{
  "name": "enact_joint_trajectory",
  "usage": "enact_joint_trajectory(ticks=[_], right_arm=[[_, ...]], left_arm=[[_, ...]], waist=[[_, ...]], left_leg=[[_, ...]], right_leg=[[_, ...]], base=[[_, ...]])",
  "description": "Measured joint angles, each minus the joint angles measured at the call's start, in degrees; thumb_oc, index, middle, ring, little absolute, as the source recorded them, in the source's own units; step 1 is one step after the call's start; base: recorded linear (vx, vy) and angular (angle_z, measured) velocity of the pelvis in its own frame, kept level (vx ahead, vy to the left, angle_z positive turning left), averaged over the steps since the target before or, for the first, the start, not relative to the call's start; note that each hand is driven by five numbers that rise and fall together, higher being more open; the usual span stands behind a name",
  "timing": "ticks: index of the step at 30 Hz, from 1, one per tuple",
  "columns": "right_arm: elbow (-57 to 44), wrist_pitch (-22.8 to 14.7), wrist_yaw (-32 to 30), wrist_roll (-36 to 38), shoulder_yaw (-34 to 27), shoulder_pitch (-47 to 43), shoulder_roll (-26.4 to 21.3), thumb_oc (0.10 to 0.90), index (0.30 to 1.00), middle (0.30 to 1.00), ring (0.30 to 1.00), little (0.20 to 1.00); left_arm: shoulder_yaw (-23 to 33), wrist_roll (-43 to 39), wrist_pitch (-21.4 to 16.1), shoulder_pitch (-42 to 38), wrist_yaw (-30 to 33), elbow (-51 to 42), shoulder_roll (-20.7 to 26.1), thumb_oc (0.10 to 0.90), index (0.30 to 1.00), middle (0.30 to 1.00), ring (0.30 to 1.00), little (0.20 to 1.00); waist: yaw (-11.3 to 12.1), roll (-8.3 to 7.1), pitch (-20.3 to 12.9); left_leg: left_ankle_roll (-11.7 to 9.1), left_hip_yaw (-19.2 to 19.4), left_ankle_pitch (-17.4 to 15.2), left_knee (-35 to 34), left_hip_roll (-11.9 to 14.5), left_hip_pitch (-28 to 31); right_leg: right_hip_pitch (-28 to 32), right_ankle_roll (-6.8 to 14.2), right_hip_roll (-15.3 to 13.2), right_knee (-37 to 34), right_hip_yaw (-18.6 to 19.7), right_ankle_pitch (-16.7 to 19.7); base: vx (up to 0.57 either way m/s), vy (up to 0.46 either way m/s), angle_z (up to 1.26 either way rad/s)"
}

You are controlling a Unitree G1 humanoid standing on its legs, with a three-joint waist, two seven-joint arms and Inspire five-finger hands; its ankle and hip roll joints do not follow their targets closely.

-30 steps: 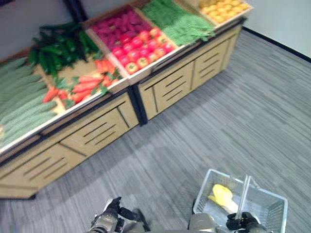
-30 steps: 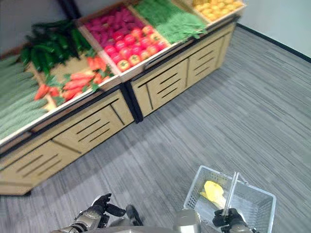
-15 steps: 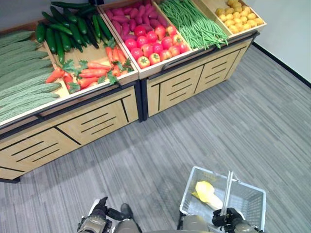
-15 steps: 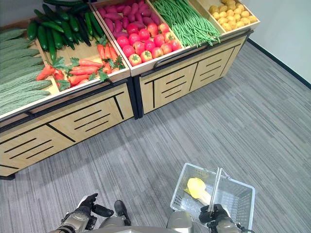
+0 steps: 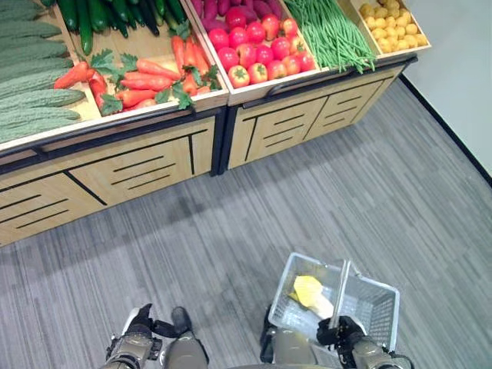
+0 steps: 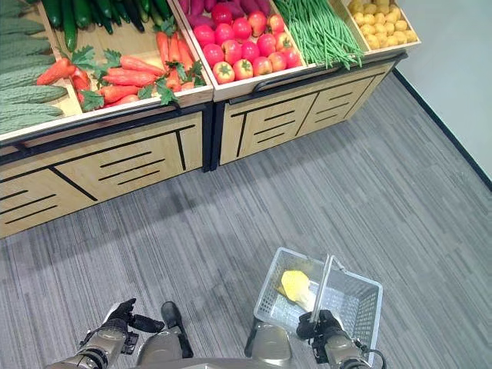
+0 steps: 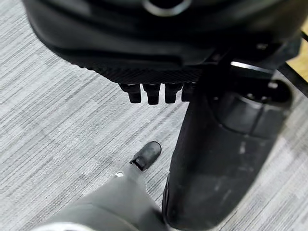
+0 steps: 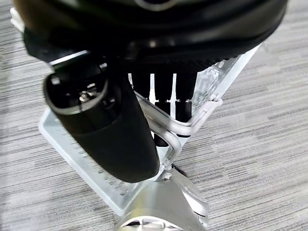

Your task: Get the vegetables into the basket

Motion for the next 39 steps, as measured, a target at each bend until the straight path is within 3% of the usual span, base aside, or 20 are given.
enact_joint_trajectory(ticks=[1,2,3,6,7,10,12,13,14,15,20,22,24,26,28,31,35,37,38,39], right_arm=[[-0.24,-0.31,-0.28,0.18,-0.23,-0.20,-0.34,0.400,0.300,0.300,0.300,0.300],[-1.68,-1.40,-0.86,1.73,-1.73,-1.09,-1.30,0.400,0.300,0.300,0.300,0.300],[-2.01,-1.59,-0.88,1.68,-1.52,-1.50,-1.55,0.400,0.300,0.300,0.300,0.300],[-2.56,-1.69,-0.83,1.69,-0.70,-2.15,-1.73,0.400,0.300,0.300,0.300,0.300],[-2.58,-2.02,-0.98,2.45,-1.25,-2.87,-1.54,0.400,0.300,0.300,0.300,0.300],[-2.69,-2.32,-1.41,2.68,-1.43,-3.62,-1.28,0.400,0.300,0.300,0.300,0.300],[-2.59,-2.31,-1.05,2.38,-1.30,-3.04,-0.52,0.400,0.300,0.300,0.300,0.300],[-2.56,-2.11,-0.52,1.66,-1.23,-3.73,-0.47,0.400,0.300,0.300,0.300,0.300],[-2.56,-1.96,-0.11,1.08,-1.18,-4.51,-0.93,0.400,0.300,0.300,0.300,0.300],[-2.59,-1.58,-0.06,0.43,-1.23,-5.36,-1.49,0.400,0.300,0.300,0.300,0.300],[-1.78,0.45,1.43,0.17,-1.17,-5.27,-3.19,0.400,0.300,0.300,0.300,0.300],[-0.93,1.10,1.55,0.10,-1.25,-4.54,-3.59,0.400,0.300,0.300,0.300,0.300],[-0.96,1.16,1.62,-0.01,-1.13,-3.95,-4.00,0.400,0.300,0.300,0.300,0.300],[-0.87,1.32,1.60,-0.02,-0.59,-3.04,-4.74,0.400,0.300,0.300,0.300,0.300],[-0.68,1.38,1.70,-0.02,-0.08,-2.66,-4.96,0.400,0.300,0.300,0.300,0.300],[-0.21,1.26,1.97,0.10,-0.07,-1.17,-5.00,0.400,0.300,0.300,0.300,0.300],[1.02,1.40,1.87,0.07,1.01,-0.58,-6.38,0.400,0.300,0.300,0.300,0.300],[1.63,1.86,1.85,0.04,0.93,-0.14,-6.64,0.400,0.300,0.300,0.300,0.300],[2.57,2.40,1.79,0.01,0.81,0.23,-6.58,0.400,0.300,0.300,0.300,0.300],[2.69,2.50,1.79,0.03,0.82,0.40,-6.55,0.400,0.300,0.300,0.300,0.300]], left_arm=[[-0.85,0.01,0.02,-0.21,0.06,-0.01,-0.40,0.900,1.000,1.000,1.000,1.000],[-2.82,0.05,0.22,-2.27,0.42,0.32,-1.27,0.900,1.000,1.000,1.000,1.000],[-2.86,0.05,0.31,-2.77,0.63,0.76,-1.03,0.900,1.000,1.000,1.000,1.000],[-2.82,0.06,0.13,-3.02,0.70,1.12,-0.47,0.900,1.000,1.000,1.000,1.000],[-2.58,0.07,0.19,-3.16,1.31,1.15,0.17,0.900,1.000,1.000,1.000,1.000],[-2.30,0.16,0.35,-2.18,1.66,2.36,0.81,0.900,1.000,1.000,1.000,1.000],[-2.33,0.20,0.50,-0.75,1.58,2.33,1.62,0.900,1.000,1.000,1.000,1.000],[-2.30,0.21,0.42,0.92,1.64,2.05,0.08,0.900,1.000,1.000,1.000,1.000],[-2.21,0.18,0.51,2.01,1.70,1.89,-1.41,0.900,1.000,1.000,1.000,1.000],[-2.22,0.33,0.70,1.80,1.65,1.63,-2.19,0.900,1.000,1.000,1.000,1.000],[-2.24,1.08,0.10,-0.21,1.42,0.56,-2.86,0.900,1.000,1.000,1.000,1.000],[-2.63,1.09,-0.14,-1.18,1.19,0.03,-4.22,0.900,1.000,1.000,1.000,1.000],[-2.57,1.05,0.06,-0.88,1.06,0.59,-5.08,0.900,1.000,1.000,1.000,1.000],[-2.32,0.96,0.30,0.45,1.09,1.42,-6.17,0.900,1.000,1.000,1.000,1.000],[-2.17,0.46,0.15,1.49,1.02,2.52,-6.72,0.900,1.000,1.000,1.000,1.000],[-2.30,-0.02,0.05,1.17,1.00,2.32,-6.80,0.900,1.000,1.000,1.000,1.000],[-2.87,-0.02,0.05,1.09,-0.07,2.19,-7.39,0.900,1.000,1.000,1.000,1.000],[-3.22,-0.02,0.10,0.23,-0.11,2.14,-7.48,0.900,1.000,1.000,1.000,1.000],[-3.57,-0.79,-0.61,0.12,-0.08,1.97,-7.39,0.900,1.000,1.000,1.000,1.000],[-3.53,-1.29,-1.06,0.04,-0.05,1.57,-7.38,0.900,1.000,1.000,1.000,1.000]], waist=[[-0.49,1.52,1.01],[-1.39,3.84,2.72],[-2.01,4.68,3.34],[-2.10,3.38,3.66],[-3.21,3.02,4.85],[-3.24,2.18,5.58],[-3.21,0.46,4.94],[-3.12,2.22,5.18],[-3.15,4.26,5.54],[-3.59,5.54,6.13],[-5.46,7.73,6.16],[-6.26,9.01,4.73],[-6.09,10.57,2.92],[-5.98,12.48,0.92],[-6.24,13.61,-0.12],[-6.22,12.77,-1.58],[-6.58,10.97,-1.84],[-6.13,10.38,-2.02],[-4.82,10.50,-2.29],[-4.26,10.47,-2.36]], left_leg=[[1.35,-1.37,-0.42,-0.84,-0.19,0.43],[2.55,-3.80,0.81,-2.85,0.37,0.61],[2.73,-5.49,1.10,-2.91,0.58,0.01],[3.25,-7.79,0.69,-3.17,-1.28,-0.71],[2.98,-10.52,0.49,-3.19,-1.96,-0.83],[1.29,-12.97,-0.57,-3.21,-2.15,0.99],[-0.82,-13.93,-1.33,-3.23,-3.17,2.83],[-3.11,-13.89,-2.35,-2.95,-1.50,4.52],[-4.35,-13.04,-2.78,-2.93,0.78,5.58],[-5.75,-11.88,-2.04,-2.80,1.90,6.41],[-7.40,-12.70,-1.09,-1.37,2.83,10.38],[-7.59,-15.20,-1.14,1.73,3.50,9.55],[-8.54,-15.91,-0.58,4.80,4.63,8.00],[-11.19,-17.27,1.04,7.67,6.42,6.99],[-11.44,-19.31,1.93,10.49,7.89,6.23],[-11.72,-23.38,7.87,16.13,8.52,3.07],[-12.29,-20.20,8.12,14.22,7.94,2.73],[-12.17,-16.24,7.57,6.23,8.00,1.98],[-11.89,-15.07,8.10,-3.48,7.80,-1.67],[-11.87,-15.24,8.59,-3.48,7.43,-3.35]], right_leg=[[-2.66,0.01,-0.27,4.91,2.26,-0.34],[-7.47,1.62,2.39,8.64,10.50,-6.05],[-7.93,2.09,3.00,4.89,11.99,-6.54],[-9.98,3.32,3.05,-6.52,13.64,-3.98],[-10.62,3.21,3.80,-13.21,13.92,-1.96],[-11.66,2.65,5.31,-13.20,12.16,-0.28],[-9.33,2.83,5.07,-13.15,11.58,-2.17],[-8.08,1.61,6.45,-12.34,11.22,2.21],[-7.49,-2.36,8.73,-11.76,10.29,5.35],[-6.59,-3.54,9.87,-11.67,9.81,4.90],[-0.96,-4.03,10.18,-11.47,7.99,2.04],[-0.19,-3.58,9.82,-8.75,6.17,-1.35],[0.24,-4.27,10.80,-8.78,5.55,-2.30],[0.82,-5.69,12.53,-8.79,5.35,-3.26],[1.46,-7.05,14.13,-8.65,5.49,-4.18],[2.39,-9.58,14.40,-7.47,5.47,-5.79],[4.64,-10.84,13.74,-8.07,5.35,-7.62],[5.87,-10.34,14.05,-10.19,4.39,-6.83],[7.29,-10.88,15.31,-12.99,4.54,-7.13],[7.70,-11.04,15.33,-13.07,5.21,-6.99]], base=[[0.17,0.028,0.46],[0.10,-0.040,0.65],[0.19,-0.078,0.83],[0.23,-0.082,0.66],[0.23,-0.056,0.84],[0.22,-0.065,0.70],[0.13,-0.045,0.56],[0.17,-0.111,0.29],[0.32,-0.285,0.04],[0.26,-0.261,-0.02],[0.20,-0.202,0.15],[0.19,-0.272,0.34],[0.20,-0.281,0.10],[0.20,-0.276,-0.07],[0.17,-0.261,-0.14],[0.17,-0.147,0.05],[0.17,-0.004,0.15],[0.27,0.042,0.26],[0.32,0.061,-0.04],[0.28,0.066,-0.16]])
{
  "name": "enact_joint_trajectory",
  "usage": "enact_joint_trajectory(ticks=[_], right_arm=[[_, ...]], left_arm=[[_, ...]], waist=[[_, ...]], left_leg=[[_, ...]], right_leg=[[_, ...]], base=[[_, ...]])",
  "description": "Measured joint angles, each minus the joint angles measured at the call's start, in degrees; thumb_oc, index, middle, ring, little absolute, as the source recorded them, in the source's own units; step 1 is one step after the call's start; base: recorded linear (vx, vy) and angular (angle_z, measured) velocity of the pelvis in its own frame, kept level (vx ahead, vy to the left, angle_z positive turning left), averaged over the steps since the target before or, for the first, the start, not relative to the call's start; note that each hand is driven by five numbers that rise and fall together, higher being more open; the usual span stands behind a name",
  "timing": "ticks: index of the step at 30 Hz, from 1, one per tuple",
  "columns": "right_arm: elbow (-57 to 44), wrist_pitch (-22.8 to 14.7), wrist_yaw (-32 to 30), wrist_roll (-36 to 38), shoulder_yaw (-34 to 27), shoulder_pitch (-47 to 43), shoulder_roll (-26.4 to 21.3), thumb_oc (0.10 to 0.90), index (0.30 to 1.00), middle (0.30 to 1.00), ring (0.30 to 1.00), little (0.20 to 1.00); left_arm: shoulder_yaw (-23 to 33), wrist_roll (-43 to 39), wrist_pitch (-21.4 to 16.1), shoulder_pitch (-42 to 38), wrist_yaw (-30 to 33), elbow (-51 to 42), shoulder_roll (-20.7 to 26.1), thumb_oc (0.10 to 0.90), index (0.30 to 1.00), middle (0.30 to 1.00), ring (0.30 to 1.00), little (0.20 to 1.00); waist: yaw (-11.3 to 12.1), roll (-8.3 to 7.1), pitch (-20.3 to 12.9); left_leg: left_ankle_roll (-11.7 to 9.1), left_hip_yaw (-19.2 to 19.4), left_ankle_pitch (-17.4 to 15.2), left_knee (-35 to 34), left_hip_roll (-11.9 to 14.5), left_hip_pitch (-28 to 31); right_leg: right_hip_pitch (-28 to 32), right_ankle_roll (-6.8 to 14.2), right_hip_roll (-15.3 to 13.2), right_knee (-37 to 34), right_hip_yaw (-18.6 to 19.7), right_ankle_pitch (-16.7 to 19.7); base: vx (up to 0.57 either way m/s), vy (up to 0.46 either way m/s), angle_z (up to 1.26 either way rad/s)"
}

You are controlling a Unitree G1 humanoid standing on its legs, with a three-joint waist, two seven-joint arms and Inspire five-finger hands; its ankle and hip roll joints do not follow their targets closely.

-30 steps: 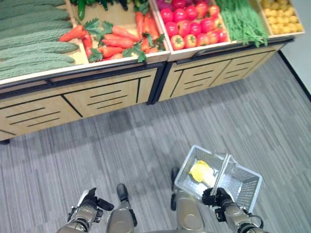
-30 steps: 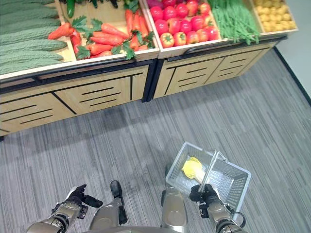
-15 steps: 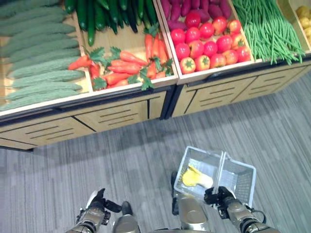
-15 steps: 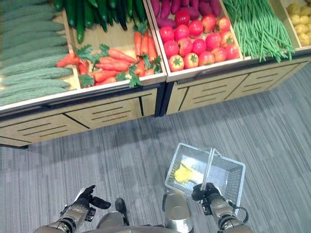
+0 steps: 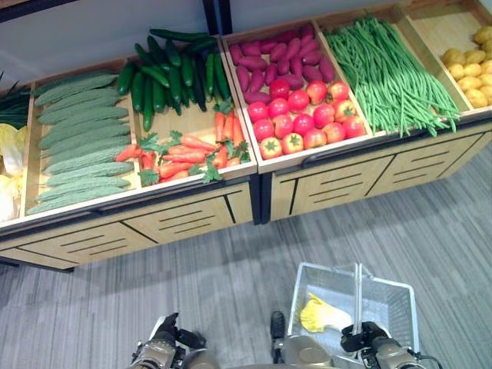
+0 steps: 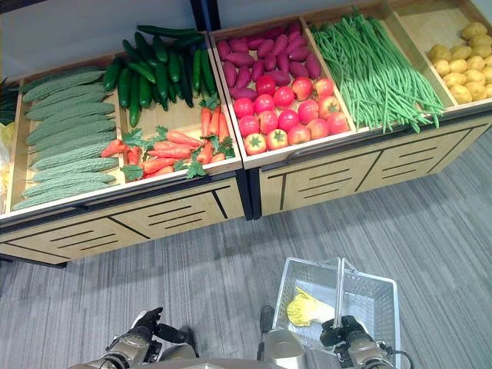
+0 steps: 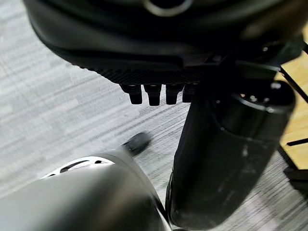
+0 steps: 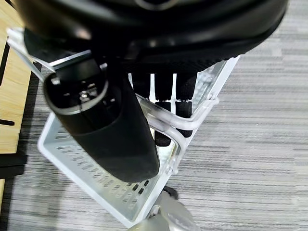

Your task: Get the vegetables into the basket

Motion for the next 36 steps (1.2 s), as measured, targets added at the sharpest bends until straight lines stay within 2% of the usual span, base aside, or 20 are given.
enact_joint_trajectory(ticks=[2,3,4,5,6,7,9,13,16,18,20,21,22,23,24,25,27,29,36], right_arm=[[-0.11,0.24,-0.03,-0.05,-0.66,0.45,-0.36,0.400,0.300,0.300,0.300,0.300],[-0.63,-0.25,-0.27,-0.29,0.23,0.78,-0.58,0.400,0.300,0.300,0.300,0.300],[-0.77,-0.22,-0.28,-0.40,0.34,1.19,-1.07,0.400,0.300,0.300,0.300,0.300],[-0.72,-0.24,-0.53,-0.46,0.28,1.67,-0.86,0.400,0.300,0.300,0.300,0.300],[-0.61,-0.25,-0.90,-0.37,0.07,2.17,0.11,0.400,0.300,0.300,0.300,0.300],[-0.32,-0.19,-0.74,-0.33,0.11,2.16,1.20,0.400,0.300,0.300,0.300,0.300],[-0.11,-0.21,-0.68,-0.31,0.08,2.58,2.79,0.400,0.300,0.300,0.300,0.300],[0.39,-0.28,-0.87,-0.37,0.08,2.55,2.85,0.400,0.300,0.300,0.300,0.300],[-0.08,-0.30,-1.13,-0.43,0.06,2.80,2.83,0.400,0.300,0.300,0.300,0.300],[-1.53,-0.60,-1.27,-0.52,0.01,3.35,2.64,0.400,0.300,0.300,0.300,0.300],[-4.46,-0.51,-1.07,-0.52,-0.07,3.99,2.04,0.400,0.300,0.300,0.300,0.300],[-7.55,-0.26,-0.98,-0.51,-0.14,5.19,1.69,0.400,0.300,0.300,0.300,0.300],[-9.00,-0.85,-0.91,-0.52,-1.20,6.64,1.50,0.400,0.300,0.300,0.300,0.300],[-8.91,-1.23,-0.87,-0.53,-1.98,7.02,1.40,0.400,0.300,0.300,0.300,0.300],[-8.71,-1.24,-0.83,-0.55,-2.32,7.02,1.42,0.400,0.300,0.300,0.300,0.300],[-8.61,-1.80,-0.54,-0.55,-2.74,7.07,1.46,0.400,0.300,0.300,0.300,0.300],[-8.07,-1.88,-0.28,-0.56,-2.77,7.04,1.39,0.400,0.300,0.300,0.300,0.300],[-7.56,-2.21,0.23,-0.57,-3.80,6.99,1.69,0.400,0.300,0.300,0.300,0.300],[-5.93,-2.47,0.28,-0.56,-4.82,6.92,1.96,0.400,0.300,0.300,0.300,0.300]], left_arm=[[-0.72,-0.53,-0.37,0.34,-0.17,-1.53,-0.09,0.900,1.000,1.000,1.000,1.000],[-0.58,-0.16,0.01,1.37,-0.36,-2.32,-0.68,0.900,1.000,1.000,1.000,1.000],[-0.67,0.37,0.13,1.54,-0.56,-1.63,-1.25,0.900,1.000,1.000,1.000,1.000],[-0.97,0.61,0.20,1.43,-0.69,-1.41,-1.33,0.900,1.000,1.000,1.000,1.000],[-0.95,1.14,0.06,1.32,-0.68,-1.59,-0.63,0.900,1.000,1.000,1.000,1.000],[-0.99,1.35,0.22,1.32,-0.68,-1.50,0.33,0.900,1.000,1.000,1.000,1.000],[-0.50,1.25,1.18,1.48,-0.69,-1.08,1.47,0.900,1.000,1.000,1.000,1.000],[-0.64,1.25,1.36,3.18,-0.24,-5.09,2.35,0.900,1.000,1.000,1.000,1.000],[-0.73,1.19,1.53,4.33,0.47,-7.76,3.41,0.900,1.000,1.000,1.000,1.000],[-2.98,1.11,2.72,6.88,1.09,-16.18,5.36,0.900,1.000,1.000,1.000,1.000],[-2.27,0.99,3.95,9.02,0.82,-28.70,8.01,0.900,1.000,1.000,1.000,1.000],[-1.71,0.95,4.20,10.88,0.06,-38.72,10.87,0.900,1.000,1.000,1.000,1.000],[-1.24,1.10,2.36,11.93,0.31,-46.57,14.33,0.900,1.000,1.000,1.000,1.000],[0.12,1.36,-0.95,10.13,0.73,-48.00,15.82,0.900,1.000,1.000,1.000,1.000],[1.44,1.33,-1.31,8.80,0.74,-50.09,16.72,0.900,1.000,1.000,1.000,1.000],[5.25,1.27,-0.86,7.88,0.53,-55.06,20.39,0.900,1.000,1.000,1.000,1.000],[8.39,1.26,-1.97,5.82,1.03,-53.23,20.72,0.900,1.000,1.000,1.000,1.000],[9.95,1.27,-1.17,5.29,1.85,-53.72,20.81,0.900,1.000,1.000,1.000,1.000],[9.65,1.29,-1.09,7.89,1.30,-59.03,18.55,0.900,1.000,1.000,1.000,1.000]], waist=[[2.28,-0.06,-0.01],[1.26,1.00,-0.66],[0.09,2.47,-1.46],[-1.11,3.57,-2.04],[-1.20,2.85,-1.83],[-1.09,1.45,-1.45],[-0.46,-0.16,-1.25],[0.07,-0.36,-1.39],[-0.04,-0.32,-1.38],[-0.26,-0.28,-1.31],[-0.20,-0.24,-1.11],[-0.17,-0.39,-0.84],[-0.19,-0.49,-0.68],[-0.20,-0.31,-0.74],[-0.40,-0.24,-0.75],[-0.91,-0.23,-0.75],[-1.08,0.09,-0.93],[-1.37,-0.01,-0.94],[-2.15,-0.51,-1.14]], left_leg=[[0.37,-0.44,0.47,0.02,-0.91,-0.84],[2.44,1.78,1.90,0.63,-1.70,1.08],[3.80,1.75,4.77,2.11,-2.17,1.38],[5.61,2.41,2.24,1.24,-2.34,2.19],[6.87,2.27,1.06,0.55,-3.12,2.87],[7.73,2.79,0.32,0.55,-4.17,3.06],[8.82,3.03,-1.00,0.54,-6.11,3.62],[8.65,3.33,-2.90,0.47,-7.84,5.05],[8.71,3.39,-2.94,0.41,-7.92,4.96],[8.78,3.47,-2.93,0.25,-7.86,4.83],[8.87,3.54,-2.86,0.22,-7.85,4.54],[9.15,3.61,-2.66,0.25,-7.80,4.44],[9.26,3.52,-2.58,0.21,-7.77,4.33],[9.63,3.57,-2.35,0.22,-7.94,4.65],[9.67,3.71,-2.46,0.20,-8.01,4.95],[9.12,4.79,-3.31,0.19,-7.99,5.52],[9.42,5.62,-3.26,0.19,-8.04,6.09],[9.33,6.37,-3.57,0.19,-7.97,6.74],[9.27,7.48,-3.66,0.19,-7.81,7.27]], right_leg=[[0.22,-0.40,-0.09,0.36,3.61,0.39],[1.18,1.24,-0.04,0.28,6.55,1.75],[1.38,2.50,0.43,0.27,7.42,1.40],[1.37,3.62,0.64,0.21,7.84,1.00],[1.36,4.56,-0.13,0.28,8.52,0.93],[1.42,5.42,-0.99,0.27,9.05,0.95],[1.81,6.65,-2.87,0.26,9.17,0.72],[2.96,8.29,-4.65,0.27,9.62,-0.23],[2.79,8.37,-4.77,0.28,9.82,-0.18],[2.56,8.59,-5.00,0.29,9.94,0.02],[2.15,8.08,-5.01,0.27,10.11,0.49],[2.00,8.08,-4.96,0.28,10.16,0.62],[2.21,8.25,-4.92,0.33,9.96,0.74],[2.57,8.29,-5.07,0.32,10.02,0.72],[2.67,8.32,-5.18,0.29,10.12,0.69],[2.82,8.44,-5.19,0.30,10.88,0.69],[2.87,8.51,-5.03,0.28,11.76,0.73],[2.86,8.58,-5.15,0.26,12.58,0.67],[2.66,8.61,-5.10,0.27,13.82,0.69]], base=[[0.05,0.040,-0.98],[0.06,0.074,-1.41],[0.07,0.079,-1.02],[0.07,0.095,-0.28],[0.04,0.068,-0.20],[0.05,0.084,-0.16],[0.05,0.078,-0.01],[0.03,0.086,0.00],[0.02,0.082,-0.03],[0.00,0.074,-0.02],[0.00,0.063,-0.03],[0.02,0.031,-0.01],[0.04,0.050,-0.01],[0.06,0.047,0.00],[0.06,0.044,-0.18],[0.06,0.037,-0.28],[0.06,0.037,-0.29],[0.03,0.018,-0.19],[0.03,0.021,-0.09]])
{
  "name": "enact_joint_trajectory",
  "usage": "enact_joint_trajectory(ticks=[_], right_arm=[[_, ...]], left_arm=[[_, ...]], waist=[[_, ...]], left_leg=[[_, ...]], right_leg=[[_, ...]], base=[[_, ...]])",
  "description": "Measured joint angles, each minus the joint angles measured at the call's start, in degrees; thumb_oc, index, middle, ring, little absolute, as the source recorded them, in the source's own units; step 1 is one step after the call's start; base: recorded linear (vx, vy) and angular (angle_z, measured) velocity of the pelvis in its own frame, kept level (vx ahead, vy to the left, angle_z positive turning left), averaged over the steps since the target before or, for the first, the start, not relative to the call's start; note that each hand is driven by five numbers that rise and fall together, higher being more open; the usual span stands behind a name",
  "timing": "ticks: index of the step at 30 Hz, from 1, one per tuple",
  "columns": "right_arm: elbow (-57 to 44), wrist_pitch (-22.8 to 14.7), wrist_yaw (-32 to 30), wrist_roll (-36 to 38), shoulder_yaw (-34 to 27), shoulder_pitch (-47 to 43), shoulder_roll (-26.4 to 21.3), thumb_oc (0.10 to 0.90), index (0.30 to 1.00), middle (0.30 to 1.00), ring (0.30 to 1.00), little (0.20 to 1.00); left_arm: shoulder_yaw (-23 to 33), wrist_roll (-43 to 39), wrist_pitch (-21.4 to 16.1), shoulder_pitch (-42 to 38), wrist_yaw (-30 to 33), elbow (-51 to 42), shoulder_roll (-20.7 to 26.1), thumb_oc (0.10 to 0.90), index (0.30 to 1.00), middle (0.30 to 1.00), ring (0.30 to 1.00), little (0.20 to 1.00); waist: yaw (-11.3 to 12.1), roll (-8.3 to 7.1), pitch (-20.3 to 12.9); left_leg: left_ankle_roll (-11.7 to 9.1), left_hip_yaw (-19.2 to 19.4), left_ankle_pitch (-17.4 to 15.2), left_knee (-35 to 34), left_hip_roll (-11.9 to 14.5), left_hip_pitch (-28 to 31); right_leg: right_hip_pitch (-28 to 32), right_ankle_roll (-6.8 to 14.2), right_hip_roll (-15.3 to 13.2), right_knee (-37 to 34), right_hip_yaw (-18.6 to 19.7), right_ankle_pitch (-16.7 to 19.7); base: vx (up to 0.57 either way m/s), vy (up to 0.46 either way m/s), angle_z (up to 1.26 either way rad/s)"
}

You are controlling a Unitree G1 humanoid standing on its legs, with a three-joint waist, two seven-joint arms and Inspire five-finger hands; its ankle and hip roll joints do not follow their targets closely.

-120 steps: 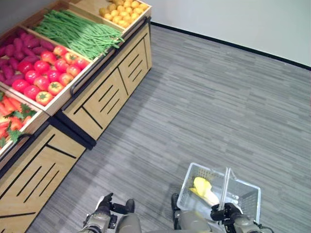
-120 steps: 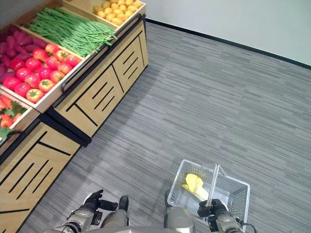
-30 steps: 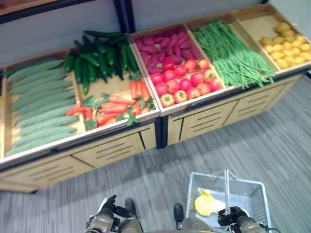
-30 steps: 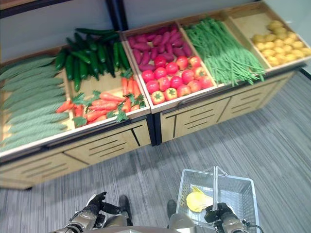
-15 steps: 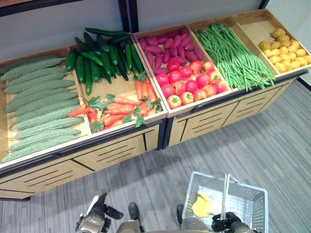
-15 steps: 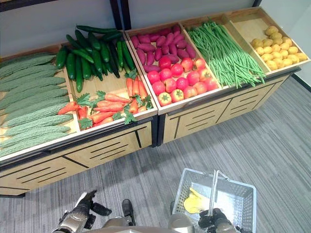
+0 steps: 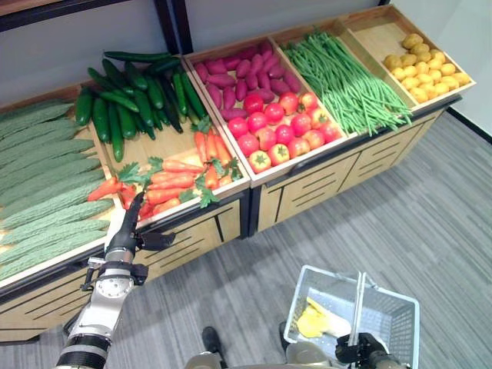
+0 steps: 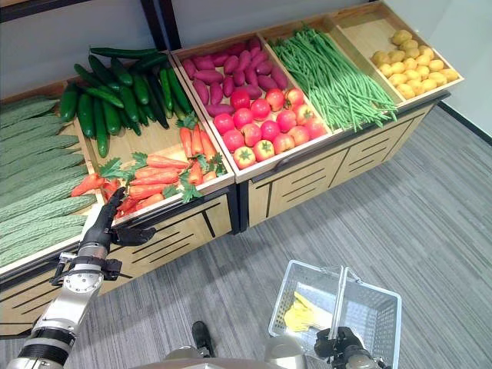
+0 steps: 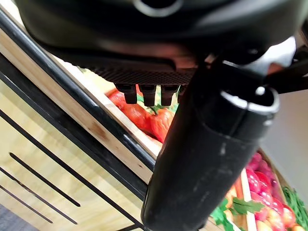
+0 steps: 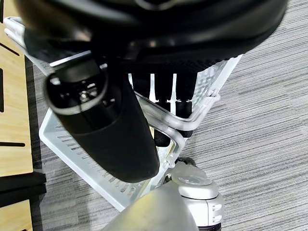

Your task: Get the vegetables into the basket

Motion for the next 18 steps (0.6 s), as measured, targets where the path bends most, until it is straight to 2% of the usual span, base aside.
enact_joint_trajectory(ticks=[2,5,6,8,12,14,16,18], right_arm=[[1.15,-0.11,-0.03,0.00,-1.18,-0.34,0.02,0.400,0.300,0.300,0.300,0.300],[1.33,0.03,0.02,0.02,-1.32,-0.68,0.12,0.400,0.300,0.300,0.300,0.300],[1.63,0.03,-0.02,0.01,-1.25,-1.05,0.10,0.400,0.300,0.300,0.300,0.300],[2.00,0.00,-0.06,0.00,-0.91,-1.42,-0.04,0.400,0.300,0.300,0.300,0.300],[2.12,-0.20,-0.23,-0.02,-0.55,-1.49,-0.28,0.400,0.300,0.300,0.300,0.300],[2.33,-0.67,-0.26,-0.06,1.31,-1.92,-1.26,0.400,0.300,0.300,0.300,0.300],[2.82,-0.75,-0.77,-0.42,1.49,-2.18,-2.61,0.400,0.300,0.300,0.300,0.300],[3.28,-0.94,-1.10,-0.41,1.49,-2.63,-3.35,0.400,0.300,0.300,0.300,0.300]], left_arm=[[0.01,0.00,-0.10,0.24,0.02,-2.61,0.12,0.900,1.000,1.000,1.000,1.000],[-0.14,0.81,-0.25,-1.58,0.10,-2.42,2.28,0.900,1.000,1.000,1.000,1.000],[-0.22,1.49,-0.18,-2.58,0.21,-1.73,3.87,0.900,1.000,1.000,1.000,1.000],[-3.62,4.69,0.09,-7.10,0.54,1.50,10.44,0.900,1.000,1.000,1.000,1.000],[-5.08,8.70,0.13,-15.93,3.08,6.39,18.49,0.900,1.000,1.000,1.000,1.000],[-15.14,13.13,0.01,-24.26,2.98,14.66,27.11,0.900,1.000,1.000,1.000,1.000],[-20.02,15.66,0.46,-30.75,3.22,20.63,27.31,0.900,1.000,1.000,1.000,1.000],[-28.11,18.42,0.46,-36.80,3.11,27.04,27.28,0.900,1.000,1.000,1.000,1.000]], waist=[[0.08,-0.02,-0.02],[-1.18,-0.06,-0.08],[-1.64,-0.03,-0.11],[-1.72,0.00,-0.14],[-2.66,0.26,-0.29],[-3.77,1.26,-0.53],[-4.82,3.72,-1.28],[-5.60,5.34,-1.48]], left_leg=[[0.02,0.95,-0.21,-0.01,0.03,0.45],[-0.13,1.55,-0.38,-0.02,0.06,0.63],[-0.11,1.81,-0.36,-0.03,0.12,0.68],[-0.08,2.38,-0.34,-0.02,0.29,0.67],[-0.08,3.61,-0.34,-0.02,0.36,0.65],[-0.13,4.21,-0.37,0.13,0.41,0.29],[-0.10,4.51,-0.35,-0.03,0.12,-1.28],[-0.12,5.12,-0.36,-0.04,0.04,-2.15]], right_leg=[[-0.08,0.17,-0.05,-0.02,0.80,0.14],[-0.28,0.22,-0.10,-0.22,1.36,0.29],[-0.44,0.20,-0.05,-0.24,1.62,0.38],[-0.74,0.20,0.17,-0.20,2.21,0.63],[-1.37,0.26,0.17,0.01,3.30,0.80],[-2.19,0.26,0.34,0.02,3.88,0.98],[-3.93,0.44,0.02,0.04,4.21,1.25],[-5.23,0.44,0.19,0.03,4.90,1.44]], base=[[0.02,0.005,-0.21],[0.03,-0.001,-0.12],[0.03,0.001,-0.11],[0.02,-0.004,-0.14],[0.02,-0.006,-0.15],[0.00,0.011,-0.14],[-0.01,0.023,-0.12],[-0.03,0.034,-0.15]])
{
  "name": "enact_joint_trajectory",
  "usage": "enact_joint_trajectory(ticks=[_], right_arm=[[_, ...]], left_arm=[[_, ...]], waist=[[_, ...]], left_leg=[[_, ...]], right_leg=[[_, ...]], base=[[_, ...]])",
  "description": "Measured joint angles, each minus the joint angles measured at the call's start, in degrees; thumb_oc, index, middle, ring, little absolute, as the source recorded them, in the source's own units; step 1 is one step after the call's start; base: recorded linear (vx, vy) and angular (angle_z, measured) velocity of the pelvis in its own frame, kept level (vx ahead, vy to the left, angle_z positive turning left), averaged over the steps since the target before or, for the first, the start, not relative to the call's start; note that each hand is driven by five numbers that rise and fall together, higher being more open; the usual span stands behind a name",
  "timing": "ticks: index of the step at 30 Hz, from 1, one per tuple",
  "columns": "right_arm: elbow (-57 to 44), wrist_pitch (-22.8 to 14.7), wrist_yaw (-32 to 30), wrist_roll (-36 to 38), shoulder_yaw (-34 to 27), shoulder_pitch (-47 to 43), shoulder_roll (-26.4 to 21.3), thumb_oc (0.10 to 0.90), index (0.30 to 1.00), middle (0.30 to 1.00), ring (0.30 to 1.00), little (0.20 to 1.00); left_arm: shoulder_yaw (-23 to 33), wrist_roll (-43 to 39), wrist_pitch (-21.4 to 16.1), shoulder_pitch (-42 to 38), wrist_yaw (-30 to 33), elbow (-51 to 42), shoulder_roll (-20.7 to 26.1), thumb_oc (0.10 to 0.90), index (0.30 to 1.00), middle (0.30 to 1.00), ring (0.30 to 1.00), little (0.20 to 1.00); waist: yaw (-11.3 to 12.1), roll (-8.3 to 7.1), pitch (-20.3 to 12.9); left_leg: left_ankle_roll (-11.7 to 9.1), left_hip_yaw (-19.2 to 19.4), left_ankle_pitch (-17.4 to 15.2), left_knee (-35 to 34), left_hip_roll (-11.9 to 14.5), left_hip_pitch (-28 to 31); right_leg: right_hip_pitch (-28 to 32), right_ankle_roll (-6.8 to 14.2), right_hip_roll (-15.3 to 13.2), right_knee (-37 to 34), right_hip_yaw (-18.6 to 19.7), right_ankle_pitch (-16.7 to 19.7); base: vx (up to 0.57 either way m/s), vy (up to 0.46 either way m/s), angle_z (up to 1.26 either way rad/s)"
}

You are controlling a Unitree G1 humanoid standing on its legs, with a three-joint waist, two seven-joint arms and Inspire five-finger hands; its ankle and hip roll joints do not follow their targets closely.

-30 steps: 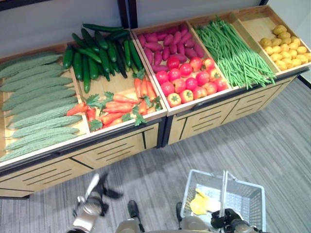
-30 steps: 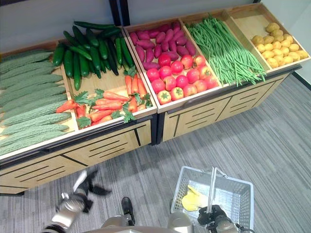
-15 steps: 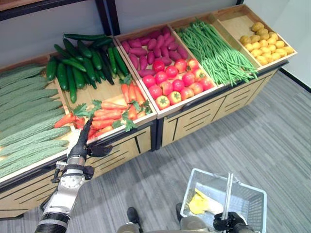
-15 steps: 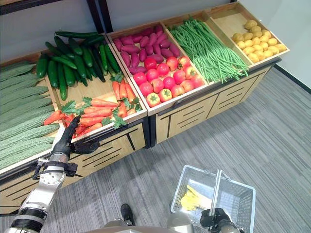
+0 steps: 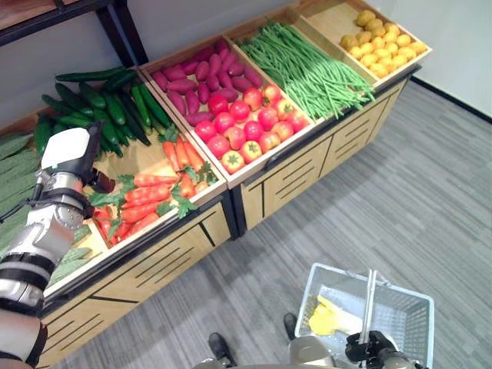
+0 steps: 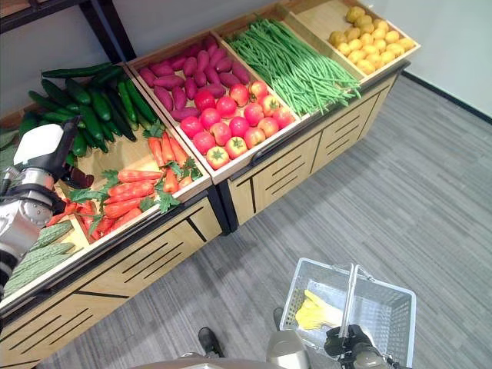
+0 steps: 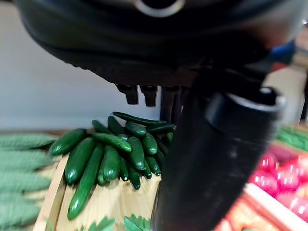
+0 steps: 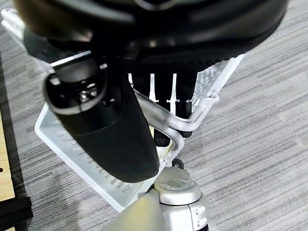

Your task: Get the vegetables into the basket

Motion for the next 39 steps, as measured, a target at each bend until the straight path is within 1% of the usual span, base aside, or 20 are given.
enact_joint_trajectory(ticks=[2,3,4,5,6,9,10,12,17,22,26,33,34,37,38,39], right_arm=[[0.08,-0.15,-0.22,0.00,0.19,-1.49,-0.80,0.400,0.300,0.300,0.300,0.300],[0.05,-0.37,-0.28,0.00,0.14,-1.96,-0.90,0.400,0.300,0.300,0.300,0.300],[0.18,-0.45,-0.39,-0.05,0.13,-2.88,-0.94,0.400,0.300,0.300,0.300,0.300],[0.12,-0.46,-0.63,-0.09,0.13,-4.59,-0.97,0.400,0.300,0.300,0.300,0.300],[0.06,-0.50,-0.81,-0.08,0.16,-5.47,-0.99,0.400,0.300,0.300,0.300,0.300],[0.01,-0.57,-1.23,0.44,0.16,-6.04,-0.87,0.400,0.300,0.300,0.300,0.300],[-0.04,-0.68,-1.53,0.48,0.16,-7.01,-0.87,0.400,0.300,0.300,0.300,0.300],[-0.09,-0.69,-1.69,0.50,0.76,-8.08,-0.90,0.400,0.300,0.300,0.300,0.300],[-0.11,-0.66,-2.08,0.43,1.60,-8.57,-0.85,0.400,0.300,0.300,0.300,0.300],[-0.09,-0.61,-2.04,0.44,2.48,-8.66,-0.84,0.400,0.300,0.300,0.300,0.300],[-0.10,-0.53,-1.94,0.43,3.59,-9.03,-0.81,0.400,0.300,0.300,0.300,0.300],[-0.09,-0.19,-1.45,0.41,5.07,-9.90,-0.67,0.400,0.300,0.300,0.300,0.300],[-0.10,-0.09,-1.38,0.41,5.82,-10.08,-0.67,0.400,0.300,0.300,0.300,0.300],[-0.08,0.58,-0.99,0.41,6.48,-10.49,-0.39,0.400,0.300,0.300,0.300,0.300],[-0.10,0.58,-0.68,0.41,7.07,-10.50,-0.36,0.400,0.300,0.300,0.300,0.300],[-0.10,0.59,-0.62,0.41,7.50,-10.51,-0.34,0.400,0.300,0.300,0.300,0.300]], left_arm=[[-4.19,2.16,0.19,-2.11,-0.09,2.38,-0.78,0.900,1.000,1.000,1.000,1.000],[-5.93,3.09,0.03,-3.86,0.05,5.51,-2.28,0.900,1.000,1.000,1.000,1.000],[-11.53,3.72,-0.37,-7.85,-0.26,10.34,-3.73,0.900,1.000,1.000,1.000,1.000],[-12.21,5.05,0.07,-8.78,-0.65,12.53,-4.77,0.900,1.000,1.000,1.000,1.000],[-12.33,5.41,-0.07,-8.79,-1.16,12.65,-5.20,0.900,1.000,1.000,1.000,1.000],[-12.34,5.52,0.12,-9.33,-1.24,14.77,-9.51,0.900,1.000,1.000,1.000,1.000],[-12.11,5.50,0.25,-9.32,-1.36,15.88,-10.92,0.900,1.000,1.000,1.000,1.000],[-11.07,5.48,1.29,-9.27,-1.35,17.45,-11.60,0.900,1.000,1.000,1.000,1.000],[-7.08,6.32,2.04,-9.37,-1.54,20.05,-12.39,0.900,1.000,1.000,1.000,1.000],[-5.03,6.40,3.21,-9.27,-1.61,23.06,-13.60,0.900,1.000,1.000,1.000,1.000],[-3.14,6.40,3.87,-9.27,-2.02,24.69,-13.72,0.900,1.000,1.000,1.000,1.000],[4.31,6.05,4.29,-9.03,-2.81,27.98,-13.87,0.900,1.000,1.000,1.000,1.000],[5.10,5.04,5.08,-9.09,-3.19,28.47,-13.86,0.900,1.000,1.000,1.000,1.000],[6.80,3.52,5.18,-9.06,-3.36,29.20,-13.97,0.900,1.000,1.000,1.000,1.000],[6.85,2.89,5.69,-9.06,-3.66,29.20,-13.98,0.400,0.300,0.300,0.300,0.300],[6.85,2.32,5.77,-9.09,-3.68,29.09,-13.98,0.400,0.300,0.300,0.300,0.300]], waist=[[-1.69,0.95,0.47],[-1.78,1.26,0.65],[-1.80,1.51,0.86],[-2.25,1.72,1.20],[-2.87,1.47,2.21],[-3.04,1.28,3.64],[-3.24,1.13,4.25],[-3.21,0.83,5.02],[-2.20,0.56,5.21],[-2.12,0.51,5.24],[-2.04,0.41,5.30],[-1.98,0.19,5.35],[-1.95,0.07,5.28],[-1.74,-0.35,5.06],[-1.46,-0.64,4.92],[-1.09,-0.81,4.88]], left_leg=[[0.23,0.44,0.19,0.12,-0.18,-1.55],[0.24,0.61,0.20,0.01,-0.20,-2.19],[0.30,0.96,0.32,0.01,-0.27,-3.33],[0.42,1.91,0.57,0.02,-0.22,-4.85],[0.48,2.66,0.62,0.26,-0.32,-5.28],[0.47,3.04,0.61,0.29,-0.26,-6.17],[0.49,3.40,0.63,0.30,-0.22,-7.08],[0.44,3.79,0.60,0.29,-0.01,-7.18],[0.22,4.67,0.42,0.29,0.21,-7.09],[0.19,4.74,0.40,0.25,0.37,-6.92],[0.14,4.79,0.38,0.05,0.59,-6.94],[0.08,5.04,0.42,0.22,1.01,-6.91],[0.06,5.07,0.43,0.29,1.08,-6.83],[0.06,5.09,0.47,0.31,1.13,-6.70],[0.03,5.10,0.49,0.31,1.17,-6.65],[0.03,5.10,0.51,0.31,1.17,-6.65]], right_leg=[[-2.07,0.26,0.09,0.23,0.72,0.65],[-2.88,0.27,0.19,0.47,0.85,0.60],[-4.39,0.35,0.13,0.59,1.26,0.79],[-6.31,0.58,0.05,0.75,2.33,1.47],[-7.13,0.70,0.08,0.74,3.11,1.76],[-8.36,0.69,0.24,0.78,3.62,1.79],[-9.52,0.72,0.45,0.80,4.00,2.08],[-9.88,0.69,0.73,0.83,4.33,2.15],[-10.15,0.69,0.98,0.78,5.01,2.16],[-10.06,0.69,1.14,0.80,5.07,2.16],[-10.12,0.55,1.37,0.80,5.12,2.26],[-10.29,0.47,1.82,0.89,5.35,2.33],[-10.26,0.45,1.91,0.92,5.38,2.35],[-10.26,0.44,2.03,1.16,5.37,2.36],[-10.26,0.44,2.09,1.24,5.38,2.36],[-10.35,0.44,2.12,1.41,5.38,2.36]], base=[[-0.05,0.039,-0.17],[-0.03,0.016,-0.18],[-0.04,0.014,-0.26],[-0.03,-0.004,-0.37],[-0.04,-0.005,-0.33],[-0.05,-0.006,-0.14],[-0.02,-0.009,-0.13],[0.00,0.003,-0.13],[0.01,-0.013,-0.08],[0.00,-0.002,-0.01],[0.00,0.000,0.00],[0.00,-0.002,0.00],[0.00,0.000,0.00],[0.00,0.000,0.00],[-0.04,0.001,-0.02],[-0.04,0.002,-0.02]])
